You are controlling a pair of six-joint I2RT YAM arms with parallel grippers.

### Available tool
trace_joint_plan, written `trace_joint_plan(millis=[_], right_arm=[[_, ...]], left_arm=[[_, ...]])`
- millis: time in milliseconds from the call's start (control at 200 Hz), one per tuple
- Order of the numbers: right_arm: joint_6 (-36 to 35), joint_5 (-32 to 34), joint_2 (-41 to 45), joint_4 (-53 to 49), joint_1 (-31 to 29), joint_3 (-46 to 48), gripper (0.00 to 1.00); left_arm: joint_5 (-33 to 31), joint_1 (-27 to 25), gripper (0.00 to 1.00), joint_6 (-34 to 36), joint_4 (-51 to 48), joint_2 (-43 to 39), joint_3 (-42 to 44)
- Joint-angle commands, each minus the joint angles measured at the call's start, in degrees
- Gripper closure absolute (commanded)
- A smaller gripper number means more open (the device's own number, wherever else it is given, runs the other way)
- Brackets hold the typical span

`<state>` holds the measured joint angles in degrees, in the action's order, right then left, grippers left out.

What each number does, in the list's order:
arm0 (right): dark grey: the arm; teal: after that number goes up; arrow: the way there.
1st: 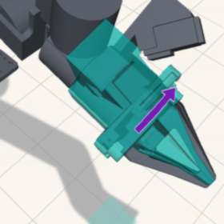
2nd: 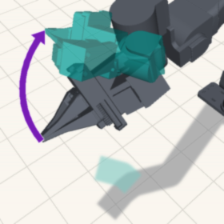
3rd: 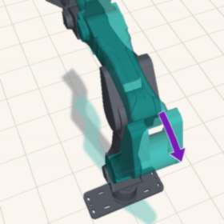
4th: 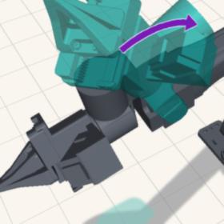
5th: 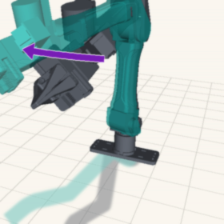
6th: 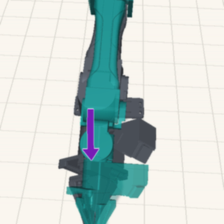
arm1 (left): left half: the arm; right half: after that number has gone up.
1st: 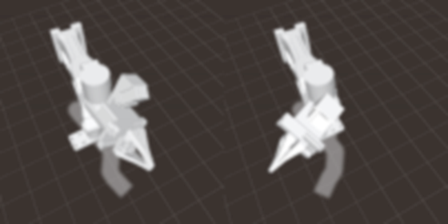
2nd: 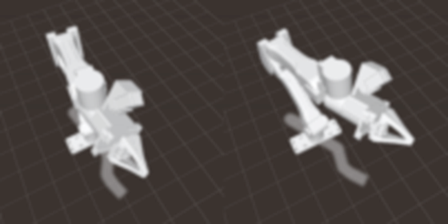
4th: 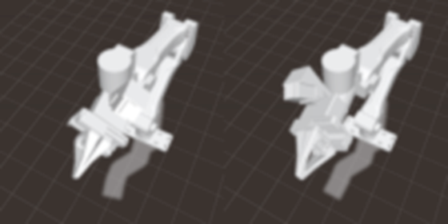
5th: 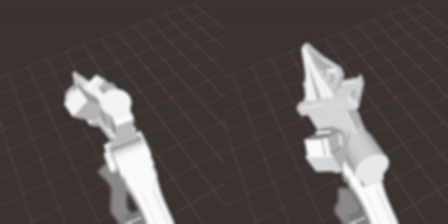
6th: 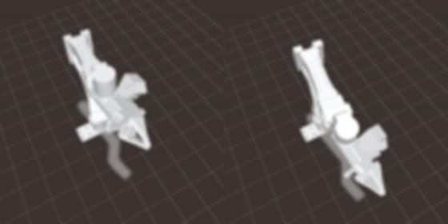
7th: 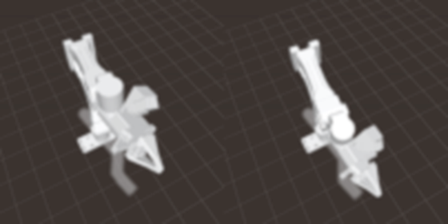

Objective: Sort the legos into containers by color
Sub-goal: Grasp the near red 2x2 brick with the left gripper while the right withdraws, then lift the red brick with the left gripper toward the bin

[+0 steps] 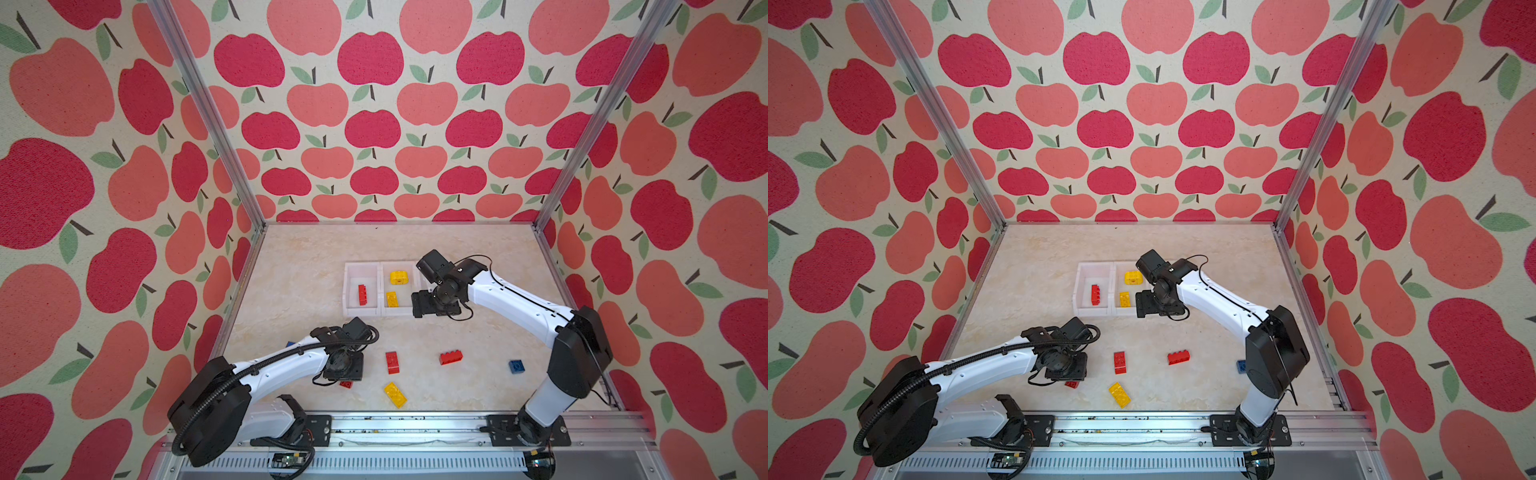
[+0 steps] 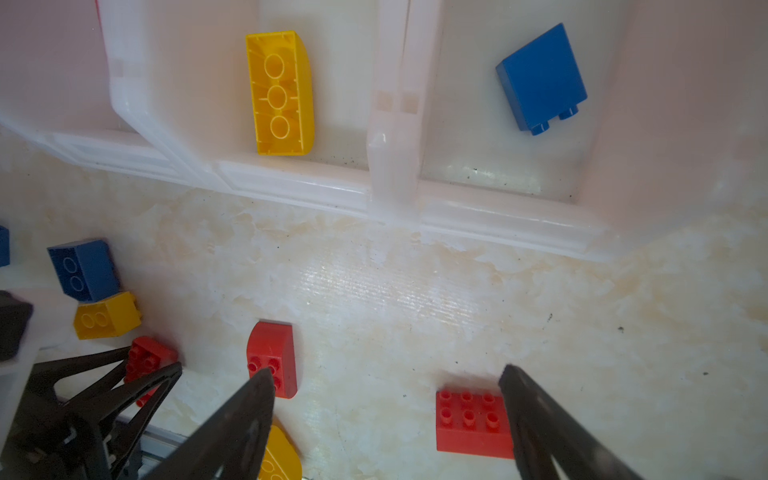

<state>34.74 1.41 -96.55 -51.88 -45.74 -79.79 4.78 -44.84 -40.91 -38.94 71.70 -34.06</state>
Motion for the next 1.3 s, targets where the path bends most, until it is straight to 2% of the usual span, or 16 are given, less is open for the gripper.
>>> trace_joint_plan(millis=[0, 295, 660, 966, 1076, 1296], right_arm=[[1.46, 0.27, 2.71, 0.42, 0.29, 1.56, 0.12], [2.21, 0.34, 5.42, 1.6, 0.99, 4.93, 0.12], [3.34, 0.61, 8.54, 2.9, 1.7, 7.8, 0.12], [4.46, 0.74, 9.74, 4.22, 1.7, 8.2, 0.12], [4.77, 0.92, 9.89, 4.4, 1.7, 8.09, 0.12], [5.23, 1.66, 10.64, 4.26, 1.7, 7.76, 0.12]], left_arm=[[0.15, -0.68, 0.56, -0.84, -0.06, 1.06, -0.54], [-1.16, -1.75, 0.76, -1.89, -2.5, -0.47, -2.94], [-7.49, -1.26, 0.79, 0.26, -8.24, -6.05, -11.91], [-6.05, 9.54, 0.79, 9.68, -5.3, -1.11, -22.94], [-4.79, 13.98, 0.79, 13.7, -3.55, 3.65, -27.78], [-3.61, 19.65, 0.79, 19.47, -0.8, 13.67, -34.67]])
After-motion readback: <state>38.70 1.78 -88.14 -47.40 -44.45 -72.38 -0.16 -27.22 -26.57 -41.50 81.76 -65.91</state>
